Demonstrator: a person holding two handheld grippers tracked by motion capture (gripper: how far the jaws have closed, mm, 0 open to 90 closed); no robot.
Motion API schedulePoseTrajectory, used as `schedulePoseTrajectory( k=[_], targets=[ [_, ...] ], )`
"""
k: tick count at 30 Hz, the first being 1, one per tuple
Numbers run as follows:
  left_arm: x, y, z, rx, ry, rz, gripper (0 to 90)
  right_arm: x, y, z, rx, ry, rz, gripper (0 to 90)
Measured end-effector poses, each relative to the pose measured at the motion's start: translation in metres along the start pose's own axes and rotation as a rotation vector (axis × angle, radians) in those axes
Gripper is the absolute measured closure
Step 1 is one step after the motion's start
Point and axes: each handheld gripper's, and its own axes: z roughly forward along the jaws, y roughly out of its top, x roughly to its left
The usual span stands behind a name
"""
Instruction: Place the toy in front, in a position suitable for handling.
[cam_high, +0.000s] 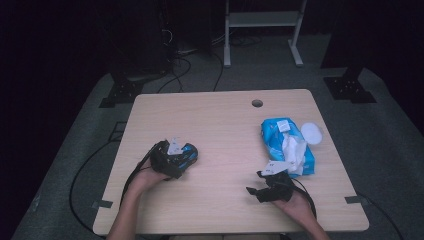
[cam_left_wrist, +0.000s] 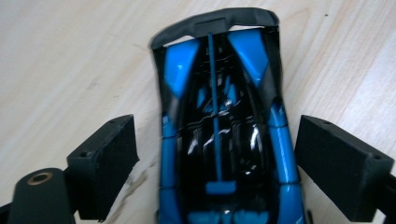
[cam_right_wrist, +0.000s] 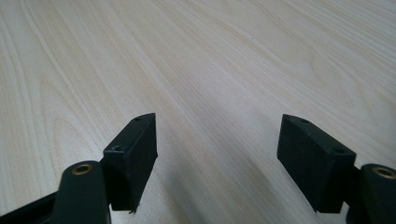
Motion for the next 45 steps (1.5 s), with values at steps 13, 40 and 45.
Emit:
schedulePoseTrajectory(
  k=[13,40,45],
  targets=[
    [0.007,-0.002,0.004,0.07,-0.108,-0.11,19.6,0.003,0.001,-0.001,0.006,0.0,-0.032,28.4],
    [0.013,-0.006,0.002,0.072,-0.145,-0.196,26.0,0.01,0.002,-0.004,-0.001,0.003,-0.068,28.6],
    [0.013,-0.005,-0.001,0.059,-0.144,-0.207,27.6,0.01,0.002,-0.006,-0.01,-0.001,-0.07,28.5]
  ],
)
